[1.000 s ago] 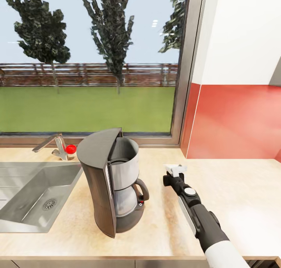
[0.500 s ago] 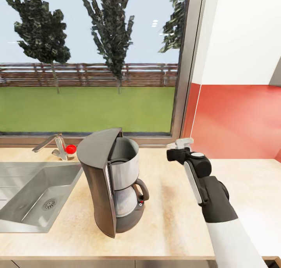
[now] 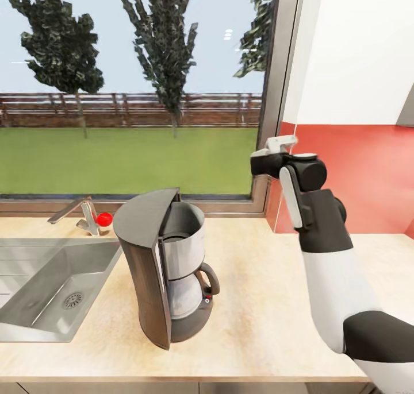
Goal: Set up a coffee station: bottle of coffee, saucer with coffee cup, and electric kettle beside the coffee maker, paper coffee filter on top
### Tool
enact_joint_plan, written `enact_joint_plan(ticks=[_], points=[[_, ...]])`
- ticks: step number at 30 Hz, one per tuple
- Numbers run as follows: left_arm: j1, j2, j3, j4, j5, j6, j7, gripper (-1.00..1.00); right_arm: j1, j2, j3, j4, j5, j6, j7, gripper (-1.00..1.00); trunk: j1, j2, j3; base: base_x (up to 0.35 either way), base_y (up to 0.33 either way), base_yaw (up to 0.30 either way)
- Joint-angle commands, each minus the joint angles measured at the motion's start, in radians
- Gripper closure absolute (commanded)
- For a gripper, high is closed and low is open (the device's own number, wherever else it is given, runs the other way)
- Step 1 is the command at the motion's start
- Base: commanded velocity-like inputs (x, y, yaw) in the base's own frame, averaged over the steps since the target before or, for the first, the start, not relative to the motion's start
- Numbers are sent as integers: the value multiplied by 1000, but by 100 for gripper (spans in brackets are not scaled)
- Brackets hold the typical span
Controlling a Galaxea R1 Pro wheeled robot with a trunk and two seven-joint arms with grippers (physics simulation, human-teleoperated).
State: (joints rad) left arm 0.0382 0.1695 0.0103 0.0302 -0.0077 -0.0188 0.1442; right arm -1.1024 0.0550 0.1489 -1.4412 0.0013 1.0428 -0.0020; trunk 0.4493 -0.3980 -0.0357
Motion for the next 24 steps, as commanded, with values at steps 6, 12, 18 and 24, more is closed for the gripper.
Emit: enact_joint_plan(ticks=[6,12,18,24], points=[[-1,-1,0,-1,-2,-1,3,-100,-15,-4,-1,-32,-1,4,-1,100,1,-2,-2,-159,0,0],[-1,1,-1,-1,-3,-1,3,-100,-16,-4,-1,-27,-2,4,-1,100,1,-2,-2,-329,0,0],[-1,1,-2,-1,-3,-1,3,-100,-16,-4,0,-26,-3,4,0,100,1,-2,-2,-336,0,0],[-3,2,-2,-1,-3,-1,3,-100,-16,-1,1,-21,-4,4,0,100,1,-2,-2,-337,0,0]])
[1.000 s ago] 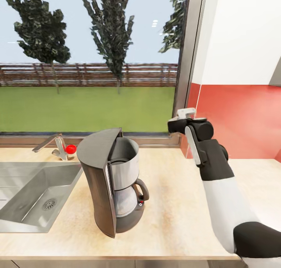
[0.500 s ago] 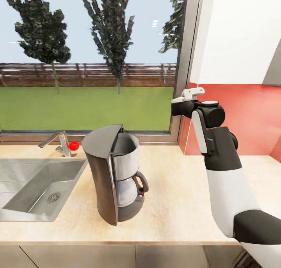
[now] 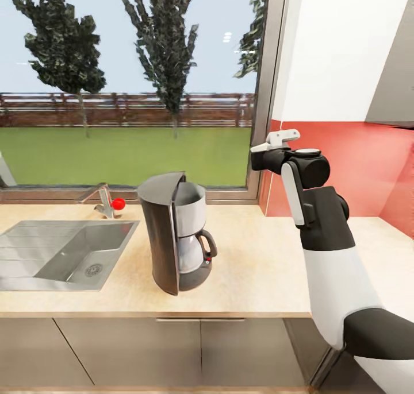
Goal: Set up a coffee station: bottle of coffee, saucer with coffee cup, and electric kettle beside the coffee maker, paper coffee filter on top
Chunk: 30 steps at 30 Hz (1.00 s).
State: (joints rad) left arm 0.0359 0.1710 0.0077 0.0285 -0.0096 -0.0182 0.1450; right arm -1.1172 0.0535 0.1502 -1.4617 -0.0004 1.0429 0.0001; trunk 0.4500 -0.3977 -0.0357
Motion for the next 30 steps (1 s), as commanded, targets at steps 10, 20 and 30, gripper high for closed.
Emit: enact_joint_plan(ticks=[10,20,30], points=[[-4,3,1,1,-1,-2,3,-100,-18,7,-101,173,-3,4,-6,100,0,-2,-2,-337,0,0],[-2,0,-1,2,-1,-2,4,-100,-287,8,-199,612,-2,4,-6,100,0,-2,-2,-336,0,0],[-1,-1,-2,3,-1,-6,4,-100,-625,16,-199,1150,-3,4,-6,100,0,-2,-2,-311,0,0]])
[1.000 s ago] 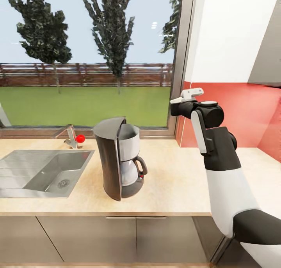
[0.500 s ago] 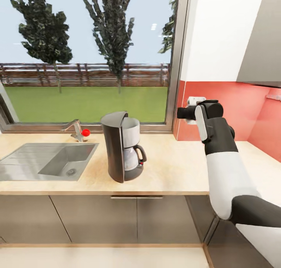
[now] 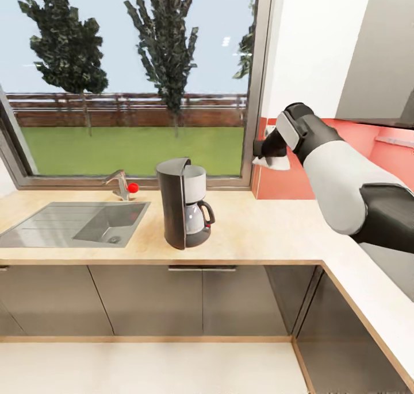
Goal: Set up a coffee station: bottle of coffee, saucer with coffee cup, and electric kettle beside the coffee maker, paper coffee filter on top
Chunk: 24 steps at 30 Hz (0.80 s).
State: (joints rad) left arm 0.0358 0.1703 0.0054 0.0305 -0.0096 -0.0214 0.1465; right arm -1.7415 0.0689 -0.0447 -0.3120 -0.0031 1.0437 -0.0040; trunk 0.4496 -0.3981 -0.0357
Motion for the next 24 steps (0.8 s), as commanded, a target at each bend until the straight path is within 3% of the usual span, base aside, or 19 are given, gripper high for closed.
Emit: enact_joint_plan(ticks=[1,6,11,15,19,22,23,24], points=[[-1,0,1,1,-1,-3,2,-100,-9,11,-4,12,1,3,-2,100,0,-2,-2,-105,0,0],[-1,2,1,2,0,-7,2,-100,-20,56,21,30,5,3,-1,100,0,-2,-2,-42,0,0],[-1,6,1,2,0,-10,-2,-100,-22,84,153,33,4,3,7,100,0,-2,-2,-6,0,0],[-1,8,1,3,0,-12,-4,-100,-22,106,231,32,3,3,10,100,0,-2,-2,0,0,0],[-1,9,1,3,0,-13,-6,-100,-23,106,348,27,3,3,60,100,0,-2,-2,0,0,0],[-1,8,1,2,-1,-13,-7,-100,-23,106,502,5,4,3,193,100,0,-2,-2,0,0,0],[-1,7,0,2,-1,-13,-7,-100,-23,106,533,-3,4,3,220,100,0,-2,-2,0,0,0],[-1,7,0,2,-1,-13,-7,-100,-23,106,597,-22,4,3,272,100,0,-2,-2,0,0,0]])
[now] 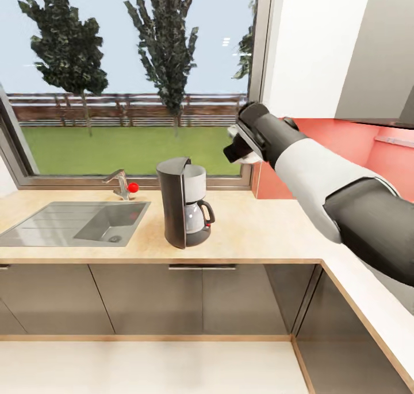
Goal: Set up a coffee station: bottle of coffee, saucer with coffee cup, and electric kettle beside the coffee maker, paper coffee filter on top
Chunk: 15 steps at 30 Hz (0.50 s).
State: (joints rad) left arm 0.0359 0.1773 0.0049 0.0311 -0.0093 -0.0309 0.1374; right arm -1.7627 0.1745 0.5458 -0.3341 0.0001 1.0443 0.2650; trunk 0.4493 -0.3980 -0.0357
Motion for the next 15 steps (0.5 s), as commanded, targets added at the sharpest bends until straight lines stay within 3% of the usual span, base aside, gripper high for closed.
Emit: enact_joint_plan(ticks=[1,4,12,15], points=[[-1,0,0,0,-1,-3,2,-100,-1,0,69,-20,1,3,53,100,1,-2,-2,0,0,0],[-1,-1,0,0,-1,-3,2,-100,-1,0,207,-65,0,3,192,100,1,-2,-2,0,0,0],[-1,1,1,1,-1,-3,2,-100,-1,0,302,-129,0,3,400,100,1,-2,-2,0,0,0],[-1,2,1,1,0,-3,2,-100,-1,0,364,-140,0,3,500,100,1,-2,-2,0,0,0]])
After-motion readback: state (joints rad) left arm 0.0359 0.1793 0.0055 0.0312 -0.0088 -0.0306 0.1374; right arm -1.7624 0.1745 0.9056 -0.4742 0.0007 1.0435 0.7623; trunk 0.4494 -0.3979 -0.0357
